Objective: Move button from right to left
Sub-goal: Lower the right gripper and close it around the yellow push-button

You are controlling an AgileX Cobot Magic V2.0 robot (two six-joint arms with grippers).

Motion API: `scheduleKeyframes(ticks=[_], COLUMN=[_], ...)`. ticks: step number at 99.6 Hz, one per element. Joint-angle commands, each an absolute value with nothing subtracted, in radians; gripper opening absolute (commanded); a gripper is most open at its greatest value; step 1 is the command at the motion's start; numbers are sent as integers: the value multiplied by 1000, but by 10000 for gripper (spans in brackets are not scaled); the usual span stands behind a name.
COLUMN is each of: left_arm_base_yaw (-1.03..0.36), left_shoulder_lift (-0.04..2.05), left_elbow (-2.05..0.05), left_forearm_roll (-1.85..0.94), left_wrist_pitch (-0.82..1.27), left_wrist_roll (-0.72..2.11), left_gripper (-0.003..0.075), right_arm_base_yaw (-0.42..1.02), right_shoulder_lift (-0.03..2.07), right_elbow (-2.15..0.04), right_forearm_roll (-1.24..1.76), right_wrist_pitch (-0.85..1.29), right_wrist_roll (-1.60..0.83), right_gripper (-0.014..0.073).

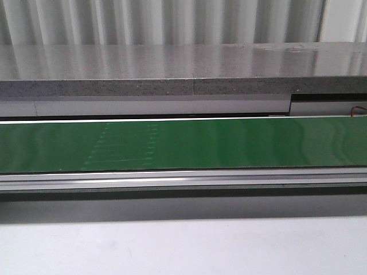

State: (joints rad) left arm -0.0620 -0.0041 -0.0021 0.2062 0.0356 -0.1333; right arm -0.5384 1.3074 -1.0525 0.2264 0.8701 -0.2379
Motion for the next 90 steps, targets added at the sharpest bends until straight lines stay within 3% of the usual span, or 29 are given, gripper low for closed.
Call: scheduleKeyframes(ticks=[1, 31, 90], left_arm_base_yaw=[-60, -60, -60], left_shoulder_lift=[-40, -40, -40], left_elbow=[23, 23, 23], left_forearm_roll=[204, 204, 204], left_wrist_pitch=[-49, -49, -49], left_wrist_roll=[-143, -143, -143], left_gripper=[-20, -20, -20], right_arm_base_yaw=[-590, -607, -559], right_shoulder_lift=[1361, 1582, 1772], right_elbow=[-1106, -1193, -1195], right_forearm_roll=[257, 255, 255], right_wrist_pitch=[794, 726, 569], right_wrist_roll=[-273, -321, -404], right_gripper=[583, 583, 583])
